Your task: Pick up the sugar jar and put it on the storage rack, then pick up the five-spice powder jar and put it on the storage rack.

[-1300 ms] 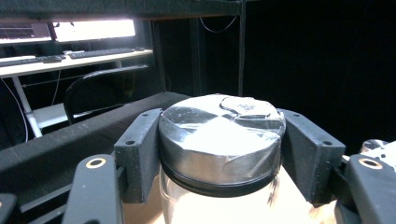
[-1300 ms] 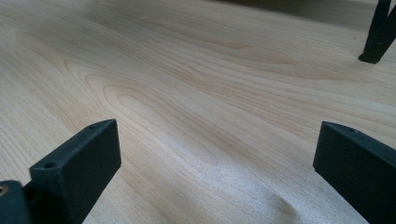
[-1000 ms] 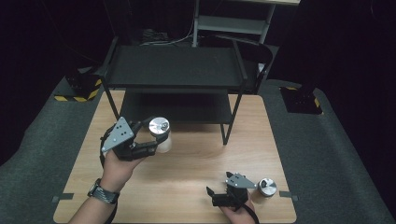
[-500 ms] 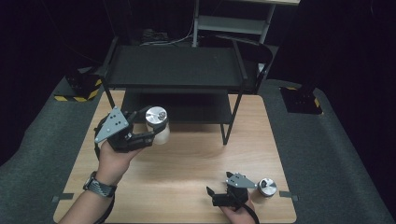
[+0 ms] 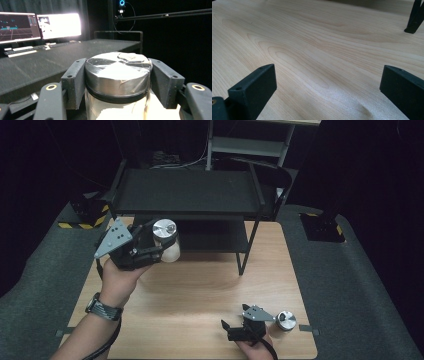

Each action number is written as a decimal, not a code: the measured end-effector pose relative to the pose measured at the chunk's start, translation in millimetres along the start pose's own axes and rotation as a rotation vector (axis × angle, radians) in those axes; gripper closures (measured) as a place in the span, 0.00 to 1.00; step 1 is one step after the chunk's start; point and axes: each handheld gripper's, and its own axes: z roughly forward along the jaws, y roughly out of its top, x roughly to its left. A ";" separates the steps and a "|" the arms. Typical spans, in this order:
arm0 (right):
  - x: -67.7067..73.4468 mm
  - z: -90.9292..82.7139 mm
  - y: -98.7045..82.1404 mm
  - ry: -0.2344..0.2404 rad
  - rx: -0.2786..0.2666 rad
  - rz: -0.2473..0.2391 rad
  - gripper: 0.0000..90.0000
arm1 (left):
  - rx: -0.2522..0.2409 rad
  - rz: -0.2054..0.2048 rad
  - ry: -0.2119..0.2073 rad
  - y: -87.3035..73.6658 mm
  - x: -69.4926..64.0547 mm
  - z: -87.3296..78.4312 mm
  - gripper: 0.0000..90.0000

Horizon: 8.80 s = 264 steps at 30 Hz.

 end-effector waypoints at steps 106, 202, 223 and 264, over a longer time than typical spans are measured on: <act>2.3 -0.7 2.0 -0.010 0.019 -0.010 0.00 | 0.002 -0.060 0.221 65.9 44.9 94.8 0.38; 4.0 -0.2 3.6 -0.014 0.028 -0.016 0.00 | 0.218 -0.047 0.062 -79.9 -11.8 -13.4 0.00; 5.2 -0.3 2.4 -0.016 0.021 -0.030 0.01 | 0.409 -0.099 0.061 -164.3 -38.9 -41.8 0.01; 19.5 -2.7 -2.7 -0.058 -0.003 -0.087 0.00 | 0.518 -0.052 0.054 -182.2 -54.4 -50.5 0.01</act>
